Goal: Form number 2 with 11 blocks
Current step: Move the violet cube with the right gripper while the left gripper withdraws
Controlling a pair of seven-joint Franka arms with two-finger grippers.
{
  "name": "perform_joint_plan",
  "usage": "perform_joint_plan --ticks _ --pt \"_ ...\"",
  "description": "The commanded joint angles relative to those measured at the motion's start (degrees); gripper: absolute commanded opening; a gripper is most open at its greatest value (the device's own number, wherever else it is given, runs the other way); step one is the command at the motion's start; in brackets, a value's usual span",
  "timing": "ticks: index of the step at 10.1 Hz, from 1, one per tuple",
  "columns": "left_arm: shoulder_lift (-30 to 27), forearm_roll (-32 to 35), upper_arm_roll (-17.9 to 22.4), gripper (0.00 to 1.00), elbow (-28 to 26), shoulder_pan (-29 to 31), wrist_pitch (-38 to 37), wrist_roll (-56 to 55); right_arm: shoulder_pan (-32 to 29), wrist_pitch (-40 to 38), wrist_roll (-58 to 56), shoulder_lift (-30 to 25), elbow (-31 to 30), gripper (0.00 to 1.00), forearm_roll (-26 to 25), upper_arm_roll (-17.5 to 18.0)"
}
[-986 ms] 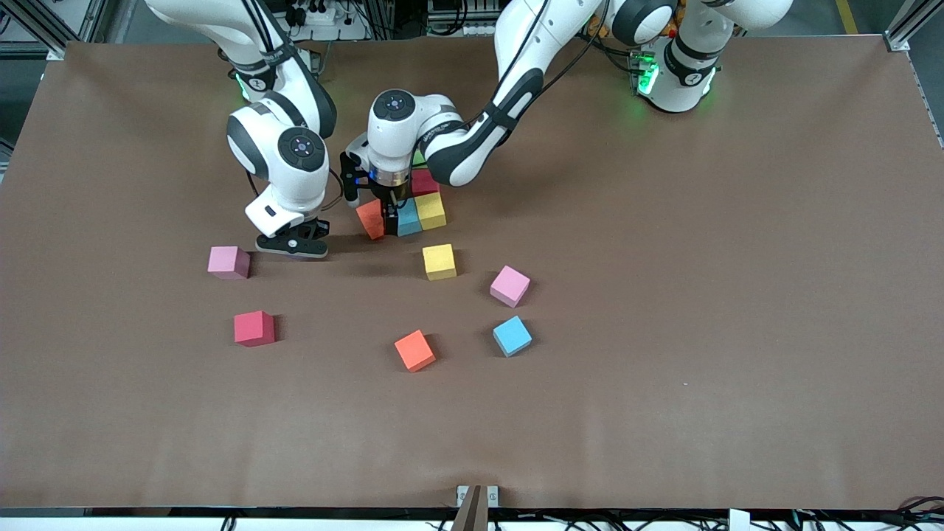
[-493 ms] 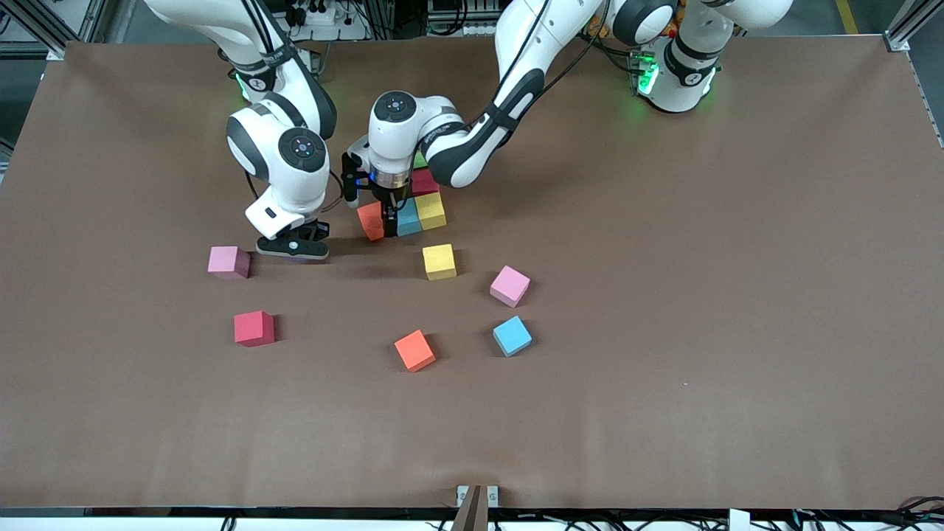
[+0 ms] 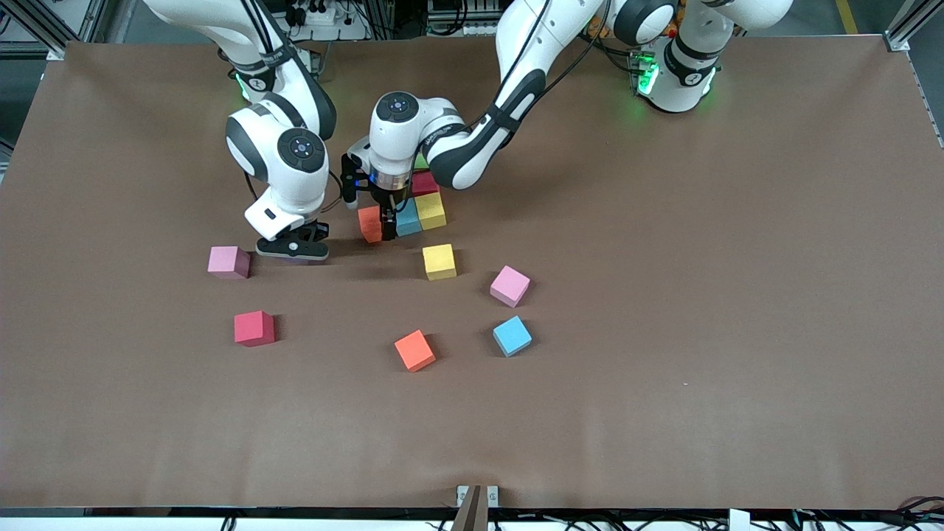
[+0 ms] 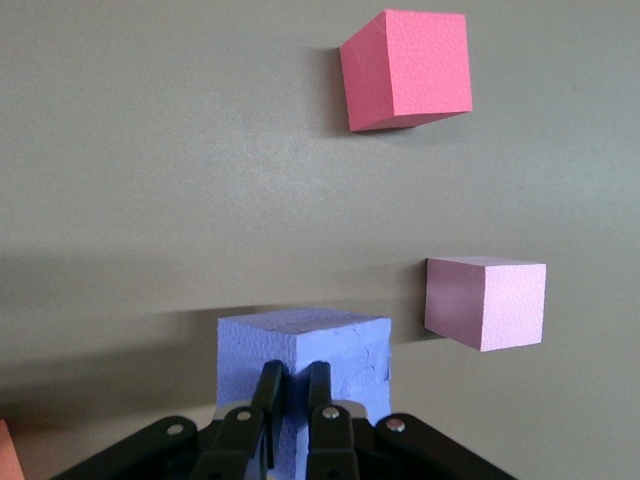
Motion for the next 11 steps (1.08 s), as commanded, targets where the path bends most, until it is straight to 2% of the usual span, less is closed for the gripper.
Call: perform_joint_plan --ticks 1,4,7,9,11 --pt "-1.4 -1.3 -0.1 1.00 -0.5 -0.7 -0.5 -2.0 -0.1 -0.7 -0.3 0.6 1.1 0.00 -1.3 0.1" --pt "-4.4 -1.4 -2.1 1.00 -0.8 -0.9 -5.7 -2.7 -0.1 -0.6 -0.7 1.0 1.8 0.00 -1.3 0.1" --pt "-7.6 -1.4 -1.8 1.00 -1.6 -0.9 -8.1 -2.7 0.2 -0.7 -2.1 3.1 4.1 0.00 -1.4 0.1" --pt "-11.5 -1.3 -1.7 1.00 -2.8 -0.8 -14.0 -2.7 1.4 -0.9 -3.0 6.0 7.3 0.00 -1.4 0.1" --pt "-19.8 -1.3 -2.2 1.00 -11.5 -0.6 -15.1 -2.1 2.9 -3.4 -3.3 9.1 11.1 0.00 -3.5 0.1"
